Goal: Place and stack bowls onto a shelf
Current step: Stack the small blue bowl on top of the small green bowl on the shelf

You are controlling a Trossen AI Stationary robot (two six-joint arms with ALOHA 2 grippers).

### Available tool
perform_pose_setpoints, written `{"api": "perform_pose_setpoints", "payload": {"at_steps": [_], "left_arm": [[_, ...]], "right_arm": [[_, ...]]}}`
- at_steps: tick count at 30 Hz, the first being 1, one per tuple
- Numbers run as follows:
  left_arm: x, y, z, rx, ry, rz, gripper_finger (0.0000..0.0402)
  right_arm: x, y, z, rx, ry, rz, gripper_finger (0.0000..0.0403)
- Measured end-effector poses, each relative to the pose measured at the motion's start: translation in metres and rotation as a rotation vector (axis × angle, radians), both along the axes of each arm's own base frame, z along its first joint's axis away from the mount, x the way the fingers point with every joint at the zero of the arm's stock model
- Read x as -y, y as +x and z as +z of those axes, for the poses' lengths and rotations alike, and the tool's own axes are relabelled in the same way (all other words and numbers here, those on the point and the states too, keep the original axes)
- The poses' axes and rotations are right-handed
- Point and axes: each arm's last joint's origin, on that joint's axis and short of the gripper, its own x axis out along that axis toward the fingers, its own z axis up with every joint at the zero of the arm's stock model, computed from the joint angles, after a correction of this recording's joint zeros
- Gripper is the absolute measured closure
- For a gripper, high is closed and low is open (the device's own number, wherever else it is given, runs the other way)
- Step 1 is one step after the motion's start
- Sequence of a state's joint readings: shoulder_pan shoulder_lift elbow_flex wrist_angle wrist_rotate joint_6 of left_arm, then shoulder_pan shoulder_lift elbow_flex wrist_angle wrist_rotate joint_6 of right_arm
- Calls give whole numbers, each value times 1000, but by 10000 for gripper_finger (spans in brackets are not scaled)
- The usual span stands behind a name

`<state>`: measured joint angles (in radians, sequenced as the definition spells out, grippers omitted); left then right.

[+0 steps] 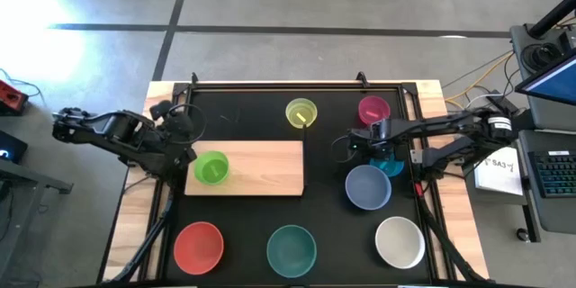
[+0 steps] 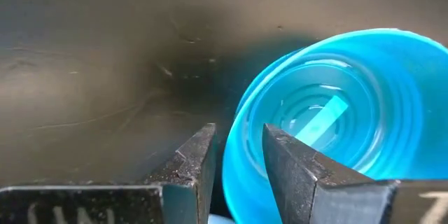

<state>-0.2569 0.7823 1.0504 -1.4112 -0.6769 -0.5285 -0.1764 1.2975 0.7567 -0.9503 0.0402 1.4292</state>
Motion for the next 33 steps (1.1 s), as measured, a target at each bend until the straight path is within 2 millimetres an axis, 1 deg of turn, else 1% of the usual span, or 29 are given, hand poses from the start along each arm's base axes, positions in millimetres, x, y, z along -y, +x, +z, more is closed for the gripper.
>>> {"api": "perform_pose_setpoints", "payload": {"at_steps": [2,9,12,16,19,23,26,29,33], "left_arm": [[-1,-1,1,11,18,9,288],[-2,-5,2,31,34,19,288],[-2,-5,2,36,33,23,288],[-2,-5,3,45,28,29,288],[-2,-4,3,50,27,29,288],[-2,-3,3,62,24,29,288],[-2,-3,3,66,23,29,288],[-2,-3,4,64,25,25,288],[-2,-3,4,67,26,24,288]], "right_arm": [[0,2,-6,-27,11,10,296],[2,13,-25,-69,32,149,302],[2,15,-29,-83,38,213,325],[2,15,-30,-90,43,304,378],[2,14,-27,-82,43,356,391],[2,12,-18,-31,25,385,394],[2,11,-6,25,-10,430,394],[4,14,14,107,-96,520,394],[7,24,48,242,-242,690,394]]}}
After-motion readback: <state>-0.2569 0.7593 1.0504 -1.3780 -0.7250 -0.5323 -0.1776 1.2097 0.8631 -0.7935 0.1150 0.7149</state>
